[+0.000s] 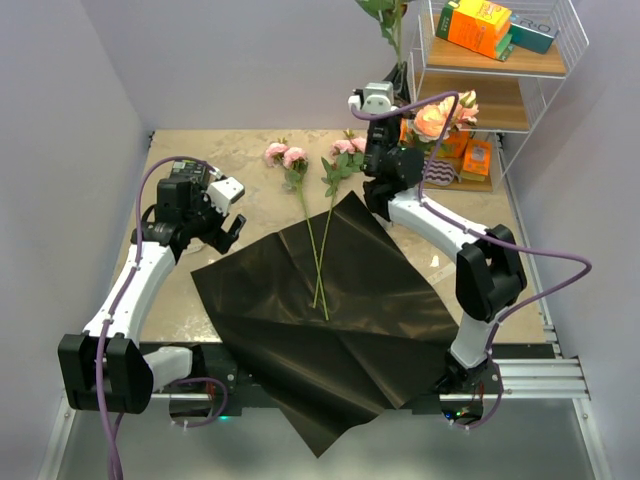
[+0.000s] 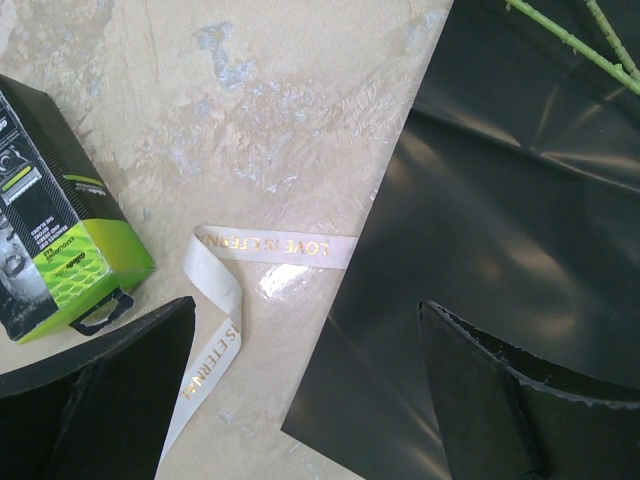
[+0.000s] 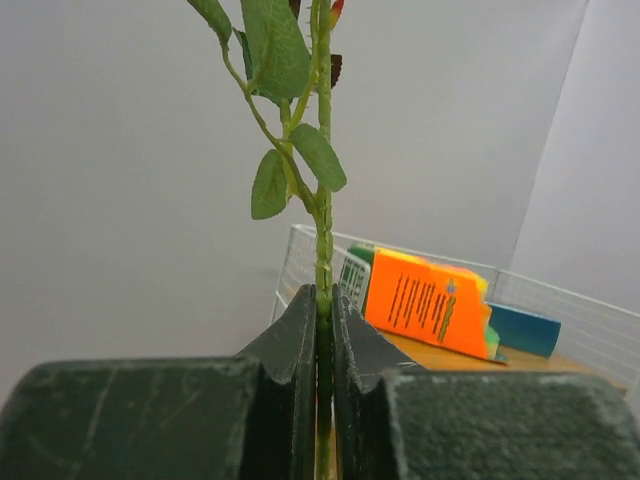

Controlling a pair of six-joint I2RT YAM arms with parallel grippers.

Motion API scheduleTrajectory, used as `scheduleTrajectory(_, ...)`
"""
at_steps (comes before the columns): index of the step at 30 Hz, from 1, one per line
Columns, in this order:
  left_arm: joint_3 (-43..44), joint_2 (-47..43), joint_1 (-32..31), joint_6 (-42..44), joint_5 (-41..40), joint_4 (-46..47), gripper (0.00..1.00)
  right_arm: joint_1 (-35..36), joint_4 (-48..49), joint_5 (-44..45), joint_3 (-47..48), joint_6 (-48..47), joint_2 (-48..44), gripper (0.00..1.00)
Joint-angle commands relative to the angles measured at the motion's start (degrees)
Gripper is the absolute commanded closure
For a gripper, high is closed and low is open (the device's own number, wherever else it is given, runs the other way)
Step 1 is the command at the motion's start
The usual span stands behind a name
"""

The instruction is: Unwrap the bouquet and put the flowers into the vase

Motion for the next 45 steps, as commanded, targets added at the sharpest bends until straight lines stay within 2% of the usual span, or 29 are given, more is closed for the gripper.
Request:
scheduleTrajectory(1,1.1,0.0,0.4,0.4,1.0,0.6,0.03,0.1,22.9,3.4,-3.0,-1.5,-0.7,1.00)
scheduleTrajectory(8,1.6,0.0,0.4,0.2,1.0,0.1,0.03,2.1,25.1,7.9,-9.7,-3.1,-3.0,1.00)
scheduleTrajectory(12,2.0,-0.2,0.4,0.0,0.8,-0.1,0.03,3.7,24.9,14.7,-12.5,-5.1,-4.0,0.77)
scheduleTrajectory(15,2.2,-0.5,0.4,-0.3,0.7,-0.3,0.03,5.1,25.5,15.9,-15.7,-5.4,-6.4,0.64)
scheduleTrajectory(31,3.3,-3.3,0.4,-0.9,0.8,-2.8,0.03,14.5,21.3,28.2,-24.2,-5.5,-17.2,0.43)
scheduleTrajectory(32,3.4,-3.4,0.4,-0.8,0.8,-2.8,0.03,14.8,20.1,29.0,-24.9,-5.5,-17.6,0.39)
scheduleTrajectory(35,3.7,-4.0,0.4,-1.0,1.1,-3.4,0.03,16.0,18.9,33.6,-26.4,-5.5,-18.4,0.36)
scheduleTrajectory(39,3.9,-4.7,0.4,-1.0,1.4,-4.2,0.03,19.6,22.5,39.7,-31.0,-7.0,-20.5,0.35)
scheduleTrajectory(45,4.6,-5.3,0.4,-1.2,1.5,-5.0,0.03,30.1,23.1,44.4,-35.9,-9.4,-22.8,0.34)
